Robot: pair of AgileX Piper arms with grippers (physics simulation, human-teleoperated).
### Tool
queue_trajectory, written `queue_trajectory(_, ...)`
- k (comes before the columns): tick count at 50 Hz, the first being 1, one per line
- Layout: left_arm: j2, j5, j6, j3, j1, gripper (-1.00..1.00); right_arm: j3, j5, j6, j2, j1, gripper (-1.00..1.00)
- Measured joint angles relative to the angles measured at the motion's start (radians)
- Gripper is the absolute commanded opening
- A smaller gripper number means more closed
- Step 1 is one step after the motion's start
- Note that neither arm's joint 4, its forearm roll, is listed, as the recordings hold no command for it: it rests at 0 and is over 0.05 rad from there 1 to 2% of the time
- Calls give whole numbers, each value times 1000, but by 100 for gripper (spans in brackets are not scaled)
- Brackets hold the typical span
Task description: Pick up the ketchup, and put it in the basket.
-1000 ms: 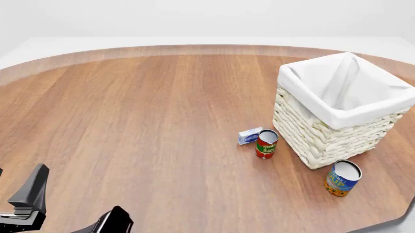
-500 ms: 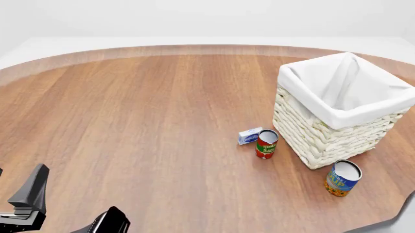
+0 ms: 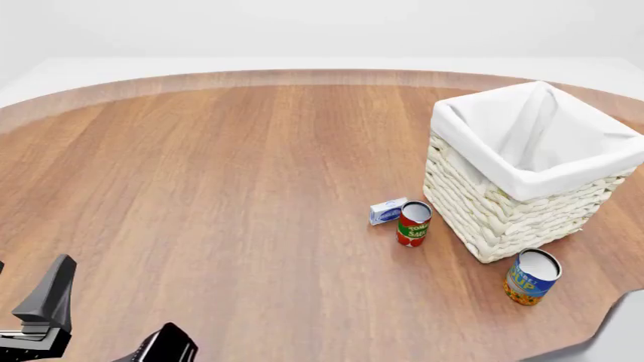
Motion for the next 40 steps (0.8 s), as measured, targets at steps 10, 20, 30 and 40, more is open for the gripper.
queue_trajectory(10,0,0,0,0,0,100,-16,3,4,20,-3,100)
queue_trajectory(20,0,0,0,0,0,100,-26,0,10,36,-8,100)
queue_trajectory(30,0,0,0,0,0,100,-36,-6,17,51,-14,100)
queue_trajectory(40,0,0,0,0,0,100,-46,-9,22,65,-19,100)
